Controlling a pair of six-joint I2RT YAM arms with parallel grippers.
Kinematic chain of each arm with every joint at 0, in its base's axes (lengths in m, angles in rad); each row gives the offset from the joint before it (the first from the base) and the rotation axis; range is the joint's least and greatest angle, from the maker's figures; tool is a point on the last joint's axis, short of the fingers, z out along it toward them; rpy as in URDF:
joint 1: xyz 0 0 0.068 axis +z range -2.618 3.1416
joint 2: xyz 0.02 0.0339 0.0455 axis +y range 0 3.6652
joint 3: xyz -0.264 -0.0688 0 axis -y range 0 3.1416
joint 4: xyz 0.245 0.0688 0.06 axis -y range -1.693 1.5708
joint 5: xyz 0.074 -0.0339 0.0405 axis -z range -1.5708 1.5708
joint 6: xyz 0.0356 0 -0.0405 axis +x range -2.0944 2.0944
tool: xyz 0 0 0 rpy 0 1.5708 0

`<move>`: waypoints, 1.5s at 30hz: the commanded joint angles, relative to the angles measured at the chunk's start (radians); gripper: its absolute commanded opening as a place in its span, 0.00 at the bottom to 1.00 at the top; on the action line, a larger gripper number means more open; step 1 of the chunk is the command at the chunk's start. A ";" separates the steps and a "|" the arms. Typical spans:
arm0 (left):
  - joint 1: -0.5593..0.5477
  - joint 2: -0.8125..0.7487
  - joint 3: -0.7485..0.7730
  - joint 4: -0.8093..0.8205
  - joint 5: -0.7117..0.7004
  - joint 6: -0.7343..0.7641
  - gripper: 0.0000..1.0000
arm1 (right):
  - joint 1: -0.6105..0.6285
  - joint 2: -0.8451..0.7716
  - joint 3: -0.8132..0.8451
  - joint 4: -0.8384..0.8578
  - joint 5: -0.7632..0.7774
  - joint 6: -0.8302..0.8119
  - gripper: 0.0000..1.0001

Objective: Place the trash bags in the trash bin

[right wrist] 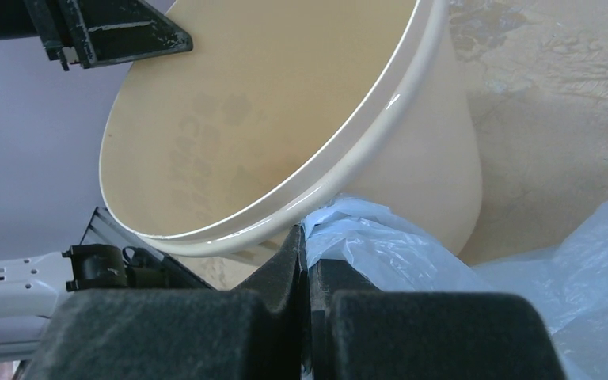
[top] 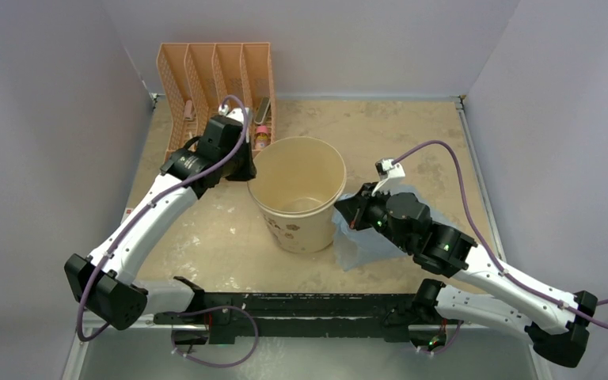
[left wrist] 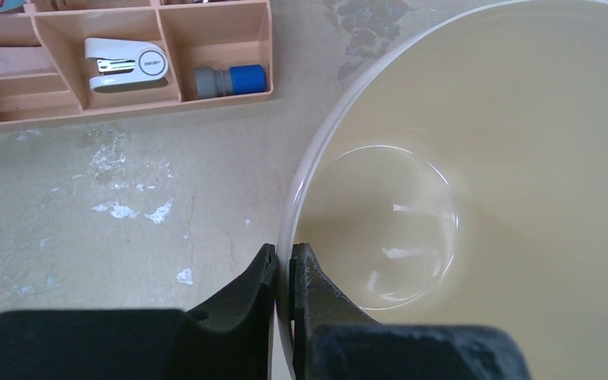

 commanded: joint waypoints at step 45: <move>-0.007 -0.327 -0.206 0.188 -0.092 -0.107 0.73 | 0.002 -0.140 0.127 0.050 -0.265 -0.058 0.00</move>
